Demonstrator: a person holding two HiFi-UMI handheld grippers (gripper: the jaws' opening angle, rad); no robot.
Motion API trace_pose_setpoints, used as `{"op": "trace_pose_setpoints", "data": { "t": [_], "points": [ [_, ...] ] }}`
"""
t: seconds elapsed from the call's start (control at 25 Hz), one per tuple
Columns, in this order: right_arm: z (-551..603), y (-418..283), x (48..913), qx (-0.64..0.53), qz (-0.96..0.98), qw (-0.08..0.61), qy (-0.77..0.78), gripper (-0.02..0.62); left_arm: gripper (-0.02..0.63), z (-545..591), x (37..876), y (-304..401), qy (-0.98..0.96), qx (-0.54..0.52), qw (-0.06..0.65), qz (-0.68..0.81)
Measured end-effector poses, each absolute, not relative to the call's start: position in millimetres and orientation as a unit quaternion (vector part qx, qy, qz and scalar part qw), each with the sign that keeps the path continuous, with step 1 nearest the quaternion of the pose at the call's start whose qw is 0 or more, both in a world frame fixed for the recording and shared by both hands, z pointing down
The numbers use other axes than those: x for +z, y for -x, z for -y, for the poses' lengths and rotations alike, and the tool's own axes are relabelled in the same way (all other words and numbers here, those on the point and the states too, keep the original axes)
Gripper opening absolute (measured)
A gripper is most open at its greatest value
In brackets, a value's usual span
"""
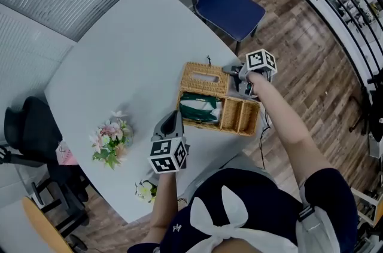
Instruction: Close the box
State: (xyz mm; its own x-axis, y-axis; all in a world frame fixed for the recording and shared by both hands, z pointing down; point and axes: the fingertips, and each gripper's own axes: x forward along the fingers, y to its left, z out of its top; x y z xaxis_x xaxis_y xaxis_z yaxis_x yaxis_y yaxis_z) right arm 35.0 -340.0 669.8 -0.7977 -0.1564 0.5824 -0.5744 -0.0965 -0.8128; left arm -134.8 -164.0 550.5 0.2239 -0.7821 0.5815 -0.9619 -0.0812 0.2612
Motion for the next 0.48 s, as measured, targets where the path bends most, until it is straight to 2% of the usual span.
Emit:
{"op": "trace_pose_setpoints", "data": {
  "t": [0.48],
  "points": [
    [344.9, -33.4, 649.8, 0.648, 0.690, 0.158, -0.282, 0.100, 0.023, 172.7, 548.7, 143.0, -0.711, 0.132, 0.301, 0.621]
  ]
}}
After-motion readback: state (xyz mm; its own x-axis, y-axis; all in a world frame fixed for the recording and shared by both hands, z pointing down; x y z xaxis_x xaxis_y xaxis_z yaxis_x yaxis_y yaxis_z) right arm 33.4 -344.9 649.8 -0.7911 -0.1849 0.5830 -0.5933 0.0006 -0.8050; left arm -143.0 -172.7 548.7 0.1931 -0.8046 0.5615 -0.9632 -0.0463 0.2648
